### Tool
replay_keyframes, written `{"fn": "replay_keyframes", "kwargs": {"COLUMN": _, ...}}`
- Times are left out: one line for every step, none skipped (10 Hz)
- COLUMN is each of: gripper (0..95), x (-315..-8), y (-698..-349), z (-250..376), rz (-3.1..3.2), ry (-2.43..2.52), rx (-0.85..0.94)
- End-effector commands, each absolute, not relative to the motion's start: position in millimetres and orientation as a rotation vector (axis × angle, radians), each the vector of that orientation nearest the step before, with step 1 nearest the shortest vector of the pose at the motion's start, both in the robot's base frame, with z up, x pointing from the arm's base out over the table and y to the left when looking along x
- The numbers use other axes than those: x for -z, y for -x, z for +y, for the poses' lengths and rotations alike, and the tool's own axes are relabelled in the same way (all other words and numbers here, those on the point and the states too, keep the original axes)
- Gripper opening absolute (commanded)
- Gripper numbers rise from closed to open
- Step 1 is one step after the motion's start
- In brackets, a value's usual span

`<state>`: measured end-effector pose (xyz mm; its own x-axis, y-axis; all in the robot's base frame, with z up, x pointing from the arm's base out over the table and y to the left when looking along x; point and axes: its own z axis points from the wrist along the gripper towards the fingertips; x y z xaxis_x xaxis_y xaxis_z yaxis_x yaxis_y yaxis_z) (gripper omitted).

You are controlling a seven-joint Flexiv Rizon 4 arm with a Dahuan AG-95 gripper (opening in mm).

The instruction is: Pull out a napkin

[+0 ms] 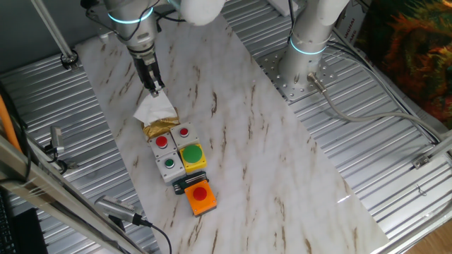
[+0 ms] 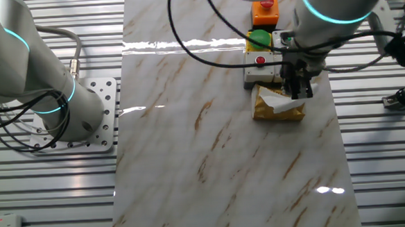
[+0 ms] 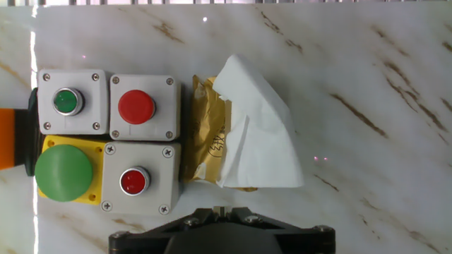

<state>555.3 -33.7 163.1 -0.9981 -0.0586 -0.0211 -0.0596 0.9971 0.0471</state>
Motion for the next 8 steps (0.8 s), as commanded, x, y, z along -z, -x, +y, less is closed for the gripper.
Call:
{"fn": "replay_keyframes", "kwargs": {"gripper": 0.0, "x": -163.6, "y": -566.3, "z": -31.6, "rz": 3.129, "ry": 0.08, "rx": -0.078}}
{"fn": "replay_keyframes", "kwargs": {"gripper": 0.0, "x": -164.1, "y": -572.7, "z": -29.9, "rz": 3.127, "ry": 0.084, "rx": -0.078}}
{"fn": "replay_keyframes", "kwargs": {"gripper": 0.0, "x": -162.7, "y": -576.4, "z": -28.9, "rz": 3.123, "ry": 0.083, "rx": -0.08}}
{"fn": "replay_keyframes", "kwargs": {"gripper": 19.0, "x": -163.4, "y": -582.3, "z": -27.1, "rz": 3.122, "ry": 0.079, "rx": -0.082}}
{"fn": "replay_keyframes", "kwargs": {"gripper": 19.0, "x": -164.8, "y": -586.1, "z": -25.9, "rz": 3.127, "ry": 0.077, "rx": -0.082}}
{"fn": "replay_keyframes", "kwargs": {"gripper": 38.0, "x": -163.8, "y": -588.3, "z": -25.0, "rz": 3.128, "ry": 0.079, "rx": -0.081}}
{"fn": "replay_keyframes", "kwargs": {"gripper": 38.0, "x": -161.5, "y": -589.0, "z": -24.7, "rz": 3.124, "ry": 0.08, "rx": -0.085}}
{"fn": "replay_keyframes", "kwargs": {"gripper": 38.0, "x": -159.3, "y": -589.3, "z": -24.6, "rz": 3.116, "ry": 0.079, "rx": -0.083}}
